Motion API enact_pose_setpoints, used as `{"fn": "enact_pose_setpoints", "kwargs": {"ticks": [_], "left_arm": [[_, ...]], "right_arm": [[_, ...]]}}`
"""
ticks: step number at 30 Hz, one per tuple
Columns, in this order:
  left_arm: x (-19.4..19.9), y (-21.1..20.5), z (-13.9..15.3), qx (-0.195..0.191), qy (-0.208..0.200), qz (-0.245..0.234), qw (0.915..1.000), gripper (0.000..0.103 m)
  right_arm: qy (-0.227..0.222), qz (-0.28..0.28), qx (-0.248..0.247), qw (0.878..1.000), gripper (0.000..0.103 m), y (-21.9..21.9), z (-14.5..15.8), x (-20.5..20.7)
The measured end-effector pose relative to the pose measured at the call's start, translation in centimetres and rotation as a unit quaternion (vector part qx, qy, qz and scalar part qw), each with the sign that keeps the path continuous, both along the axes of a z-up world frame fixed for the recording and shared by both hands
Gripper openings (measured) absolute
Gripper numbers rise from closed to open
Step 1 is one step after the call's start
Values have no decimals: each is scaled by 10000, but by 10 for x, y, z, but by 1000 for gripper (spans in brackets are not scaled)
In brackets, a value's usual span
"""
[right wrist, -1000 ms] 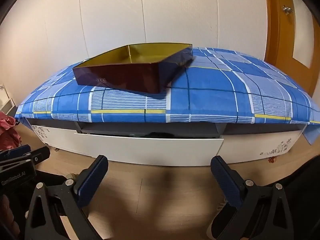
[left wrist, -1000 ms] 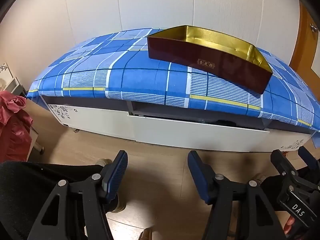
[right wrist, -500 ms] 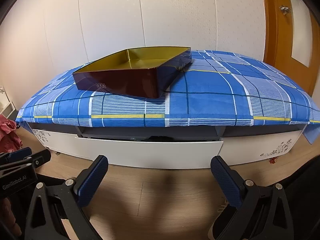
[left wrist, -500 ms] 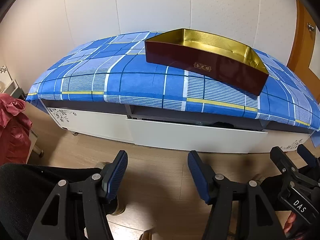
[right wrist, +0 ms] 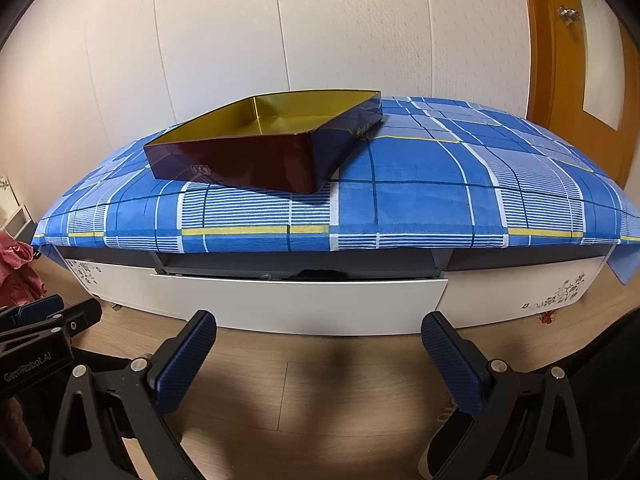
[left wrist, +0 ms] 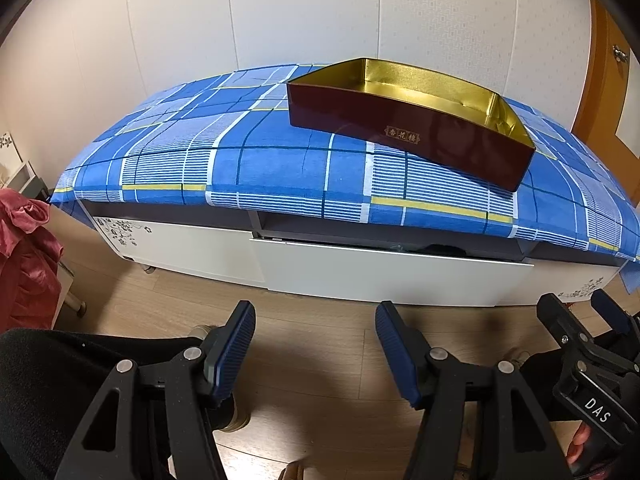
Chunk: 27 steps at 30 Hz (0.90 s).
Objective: Organize soft objects
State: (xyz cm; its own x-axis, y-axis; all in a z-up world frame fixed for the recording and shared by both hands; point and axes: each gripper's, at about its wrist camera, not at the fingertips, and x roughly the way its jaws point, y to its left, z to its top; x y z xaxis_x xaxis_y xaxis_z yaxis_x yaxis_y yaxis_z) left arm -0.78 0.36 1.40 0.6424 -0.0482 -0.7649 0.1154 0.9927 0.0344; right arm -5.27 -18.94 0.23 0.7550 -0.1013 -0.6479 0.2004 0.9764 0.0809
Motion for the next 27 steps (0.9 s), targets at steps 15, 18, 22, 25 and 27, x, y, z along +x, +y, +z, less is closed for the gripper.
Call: {"fn": "enact_pose_setpoints", "kwargs": {"ticks": [15, 18, 22, 25, 27], "left_arm": [[0, 0, 1, -10, -29, -24, 10000, 63], [0, 0, 1, -15, -17, -40, 10000, 63], [-1, -1, 2, -7, -25, -53, 10000, 63], [-1, 0, 2, -4, -19, -55, 10000, 63], [0, 0, 2, -9, -18, -58, 10000, 63]], "right_arm": [[22, -42, 22, 10000, 103, -2, -1, 0], [23, -58, 38, 10000, 103, -3, -1, 0], [26, -56, 40, 10000, 103, -4, -2, 0], [14, -54, 34, 10000, 103, -3, -1, 0], [17, -56, 29, 10000, 103, -3, -1, 0]]}}
